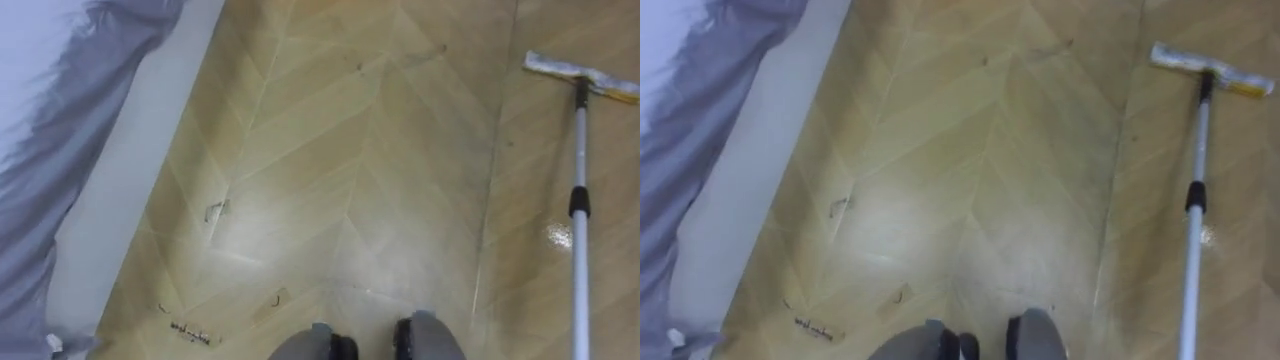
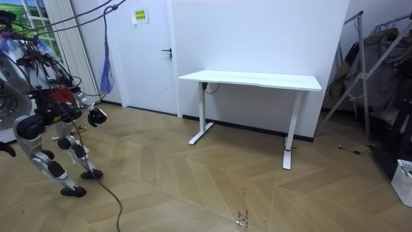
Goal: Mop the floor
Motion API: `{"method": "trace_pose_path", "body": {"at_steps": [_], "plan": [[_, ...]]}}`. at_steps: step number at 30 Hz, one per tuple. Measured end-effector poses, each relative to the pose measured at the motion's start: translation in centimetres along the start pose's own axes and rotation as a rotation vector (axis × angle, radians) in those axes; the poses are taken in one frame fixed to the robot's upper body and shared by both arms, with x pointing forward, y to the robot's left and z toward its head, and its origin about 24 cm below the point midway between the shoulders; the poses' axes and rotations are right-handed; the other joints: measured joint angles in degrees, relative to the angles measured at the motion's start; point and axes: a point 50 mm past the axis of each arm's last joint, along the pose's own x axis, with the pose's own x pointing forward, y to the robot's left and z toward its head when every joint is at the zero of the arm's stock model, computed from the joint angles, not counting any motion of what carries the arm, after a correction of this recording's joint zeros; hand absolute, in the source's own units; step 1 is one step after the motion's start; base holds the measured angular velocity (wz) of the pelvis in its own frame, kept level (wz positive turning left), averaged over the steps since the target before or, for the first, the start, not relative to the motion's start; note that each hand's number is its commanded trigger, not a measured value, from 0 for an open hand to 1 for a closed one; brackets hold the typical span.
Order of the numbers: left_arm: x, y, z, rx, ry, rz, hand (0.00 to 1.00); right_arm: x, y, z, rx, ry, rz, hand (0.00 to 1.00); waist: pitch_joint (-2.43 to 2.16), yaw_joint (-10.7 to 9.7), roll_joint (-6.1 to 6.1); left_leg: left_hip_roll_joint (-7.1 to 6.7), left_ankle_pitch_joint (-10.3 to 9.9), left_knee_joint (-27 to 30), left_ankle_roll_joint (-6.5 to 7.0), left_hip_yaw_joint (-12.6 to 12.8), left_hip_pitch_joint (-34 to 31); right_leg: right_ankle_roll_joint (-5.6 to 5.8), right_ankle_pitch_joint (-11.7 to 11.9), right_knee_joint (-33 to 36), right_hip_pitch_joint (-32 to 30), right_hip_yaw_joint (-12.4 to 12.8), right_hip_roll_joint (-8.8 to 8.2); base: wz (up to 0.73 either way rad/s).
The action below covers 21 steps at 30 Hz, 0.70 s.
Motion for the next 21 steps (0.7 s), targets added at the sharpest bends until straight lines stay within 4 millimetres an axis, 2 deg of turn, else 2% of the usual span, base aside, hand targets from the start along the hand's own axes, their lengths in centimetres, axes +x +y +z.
{"method": "trace_pose_path", "body": {"at_steps": [1, 2, 3, 5, 6, 8, 9, 10, 11, 12, 13, 14, 15, 16, 17, 20, 21], "plan": [[-0.1, -0.3, -0.4, 0.001, 0.022, -0.011, 0.00, 0.0, 0.2, -0.3, -0.004, 0.007, 0.006, 1.00, -0.16, -0.21, 0.37, 0.47, -0.92, 0.43, -0.85, -0.78, 1.17, -1.24, -0.45, 0.06, 1.56, -1.40, 0.08, 0.10], [-0.1, -0.4, -0.6, 0.001, 0.034, -0.015, 0.00, 0.0, 0.4, -0.4, -0.003, 0.012, 0.010, 1.00, -0.01, -0.27, 0.19, 0.94, -1.28, 0.62, -1.17, -0.73, 1.84, -1.59, -0.82, 0.13, 2.29, -1.71, 0.37, 0.11], [-0.1, -0.4, -0.9, 0.001, 0.049, -0.015, 0.00, 0.0, 0.8, -0.6, -0.002, 0.018, 0.022, 1.00, 0.36, -0.31, -0.56, 1.19, -1.64, 1.03, -1.78, -0.77, 2.97, -2.12, -1.97, 0.87, 3.59, -2.33, 0.28, 0.24], [-0.1, -0.6, -0.9, -0.006, 0.053, -0.020, 0.00, -0.1, 1.1, 0.0, 0.011, 0.011, 0.040, 1.00, 0.31, -0.26, -1.42, 1.88, -2.06, 3.17, -2.59, -0.89, 3.26, -2.98, -4.23, 2.15, 4.61, -3.32, 0.16, 0.28], [-0.1, -0.6, -0.9, -0.011, 0.055, -0.021, 0.00, -0.3, 1.1, 1.1, 0.016, -0.007, 0.045, 1.00, 0.42, -0.18, -1.68, 2.19, -2.17, 6.04, -2.83, -0.85, 2.65, -3.35, -5.75, 3.49, 4.79, -3.65, 0.43, 0.13], [-0.2, -0.7, -1.1, -0.014, 0.058, -0.022, 0.00, -0.7, 0.9, 3.6, 0.026, -0.051, 0.040, 1.00, 0.57, 0.42, -2.10, 3.83, -1.50, 11.73, -4.06, 0.10, 0.86, -3.79, -7.53, 5.71, 5.09, -3.69, 1.09, -0.05], [-0.3, -0.7, -1.3, -0.013, 0.058, -0.019, 0.00, -1.3, 0.6, 5.8, 0.037, -0.103, 0.041, 1.00, 0.89, 1.12, -3.11, 4.71, -0.28, 15.17, -6.17, 1.06, -0.34, -4.24, -8.25, 6.97, 4.99, -3.34, 1.32, -0.26], [-0.4, -0.7, -1.5, -0.013, 0.060, -0.020, 0.00, -2.1, 0.4, 8.6, 0.050, -0.169, 0.048, 1.00, 1.03, 1.74, -3.75, 4.88, 0.94, 16.73, -7.52, 1.09, -1.14, -4.66, -8.26, 7.27, 5.00, -2.80, 1.43, -0.26], [-0.4, -0.7, -1.5, -0.013, 0.057, -0.019, 0.00, -2.6, 0.4, 10.1, 0.058, -0.208, 0.052, 1.00, 1.11, 1.64, -4.19, 4.83, 0.81, 16.50, -7.52, 1.17, -1.39, -4.74, -8.19, 7.13, 5.04, -2.37, 1.44, -0.06], [-0.4, -0.4, -1.3, -0.013, 0.042, -0.010, 0.00, -3.8, 0.5, 12.9, 0.086, -0.286, 0.071, 1.00, 1.13, 1.47, -4.78, 4.97, 0.45, 12.38, -7.33, 0.99, -2.39, -3.81, -7.57, 6.40, 5.03, -1.84, 1.58, 0.00], [-0.3, -0.3, -1.0, -0.017, 0.025, -0.006, 0.00, -5.0, 0.4, 15.3, 0.123, -0.355, 0.094, 1.00, 1.11, 1.81, -4.98, 5.80, 0.97, 5.81, -7.60, 0.76, -3.56, -3.32, -6.44, 4.58, 5.35, -1.56, 2.20, -0.08], [-0.3, -0.2, -1.0, -0.017, 0.020, -0.006, 0.00, -5.4, 0.4, 16.1, 0.134, -0.380, 0.104, 1.00, 1.03, 2.59, -4.76, 6.24, 1.92, 3.41, -6.52, 0.95, -3.96, -3.29, -5.80, 3.52, 5.77, -1.47, 2.60, -0.31], [-0.3, -0.1, -1.3, -0.014, 0.027, -0.003, 0.00, -6.3, 0.6, 17.5, 0.161, -0.413, 0.135, 1.00, 0.83, 3.21, -5.16, 6.67, 4.33, 0.99, -5.35, 1.11, -3.09, -2.78, -4.98, 1.50, 6.92, -1.10, 2.86, -0.20], [-0.3, 0.0, -1.4, -0.014, 0.031, 0.000, 0.00, -6.4, 0.7, 17.7, 0.177, -0.409, 0.164, 1.00, 0.81, 3.26, -5.19, 6.58, 5.09, -1.00, -4.09, 1.04, -1.48, -2.18, -4.25, -0.92, 8.78, -1.33, 2.96, -0.05], [-0.3, 0.0, -1.4, -0.014, 0.032, 0.002, 0.00, -6.2, 0.7, 17.4, 0.175, -0.402, 0.170, 1.00, 0.82, 3.34, -5.21, 6.59, 5.27, -1.89, -3.77, 1.05, -0.63, -1.93, -4.00, -2.12, 9.69, -1.55, 2.90, 0.13], [-0.3, 0.3, -1.7, 0.006, 0.040, 0.008, 0.00, -4.6, 0.5, 14.6, 0.089, -0.361, 0.162, 1.00, 0.82, 3.23, -5.13, 5.86, 5.75, -5.91, -2.75, 0.91, 3.42, -1.21, -2.93, -7.02, 14.46, -2.61, 2.28, 0.07], [-0.3, 0.3, -1.6, 0.028, 0.035, 0.009, 0.00, -3.7, 0.2, 12.9, 0.042, -0.327, 0.142, 1.00, 0.86, 3.03, -4.87, 5.42, 5.67, -7.13, -2.27, 0.91, 5.11, -0.98, -2.91, -8.04, 16.23, -2.61, 1.76, 0.07]]}}
